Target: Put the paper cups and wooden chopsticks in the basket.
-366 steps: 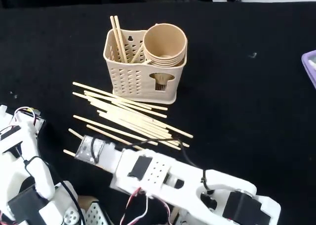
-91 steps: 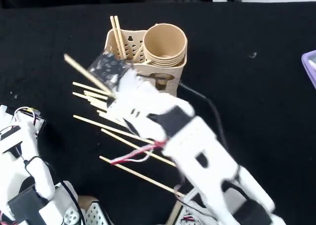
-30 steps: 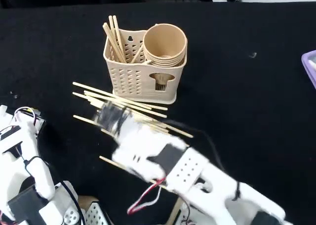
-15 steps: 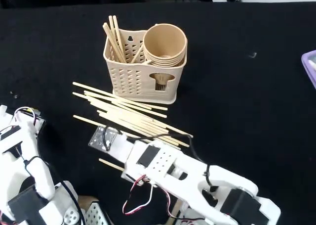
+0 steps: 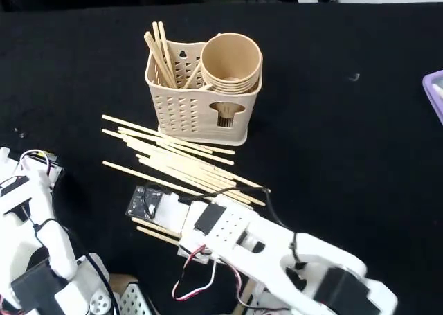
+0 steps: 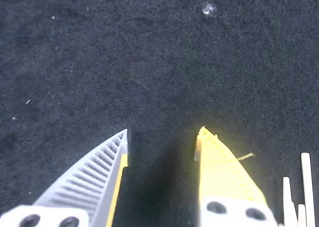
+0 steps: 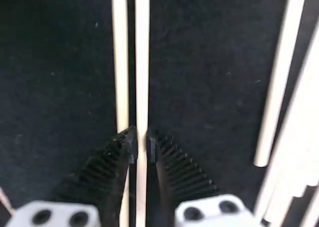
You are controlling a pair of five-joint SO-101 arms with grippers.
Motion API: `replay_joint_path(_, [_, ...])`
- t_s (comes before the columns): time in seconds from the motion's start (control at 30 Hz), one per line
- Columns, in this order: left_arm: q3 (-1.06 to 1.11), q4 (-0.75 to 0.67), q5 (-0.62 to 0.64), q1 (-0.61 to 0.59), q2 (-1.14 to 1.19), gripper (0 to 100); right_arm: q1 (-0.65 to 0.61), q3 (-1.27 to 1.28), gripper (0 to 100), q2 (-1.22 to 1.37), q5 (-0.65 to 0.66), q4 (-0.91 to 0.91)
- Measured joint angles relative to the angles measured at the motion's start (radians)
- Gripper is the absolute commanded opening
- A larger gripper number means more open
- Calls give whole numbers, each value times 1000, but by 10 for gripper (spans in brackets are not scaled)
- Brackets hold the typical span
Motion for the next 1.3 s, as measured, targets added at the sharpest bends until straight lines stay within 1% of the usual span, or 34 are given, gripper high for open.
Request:
replay_joint_path(0.1, [0,0,0,0,0,220,-6,-28,16,-94,0,89])
replay_joint_path(0.13, [0,0,0,0,0,220,-14,-29,34,-120,0,109])
replay_joint_path(0.27, [0,0,0,0,0,220,-46,-29,182,-164,2,164])
replay_joint_path(0.33, [0,0,0,0,0,220,-64,-28,221,-164,-21,163])
replay_joint_path(0.43, [0,0,0,0,0,220,-72,-9,229,-155,-78,124])
replay_joint_path(0.57, [0,0,0,0,0,220,-71,0,230,-78,-101,51])
replay_joint_path(0.73, [0,0,0,0,0,220,-71,-8,230,57,-107,-9])
replay_joint_path(1.0, [0,0,0,0,0,220,-72,-129,223,262,-112,-15])
replay_joint_path(1.03, [0,0,0,0,0,220,-74,-143,205,279,-112,-14])
replay_joint_path(1.07, [0,0,0,0,0,220,-72,-155,165,305,-112,-14])
replay_joint_path(1.13, [0,0,0,0,0,220,-72,-176,28,341,-112,-14])
replay_joint_path(1.17, [0,0,0,0,0,220,-68,-186,6,348,-112,-14])
replay_joint_path(1.2, [0,0,0,0,0,220,-63,-193,33,350,-112,-14])
replay_joint_path(1.27, [0,0,0,0,0,220,-60,-206,7,350,-112,-11])
replay_joint_path(1.3, [0,0,0,0,0,220,-58,-209,14,345,-112,-6])
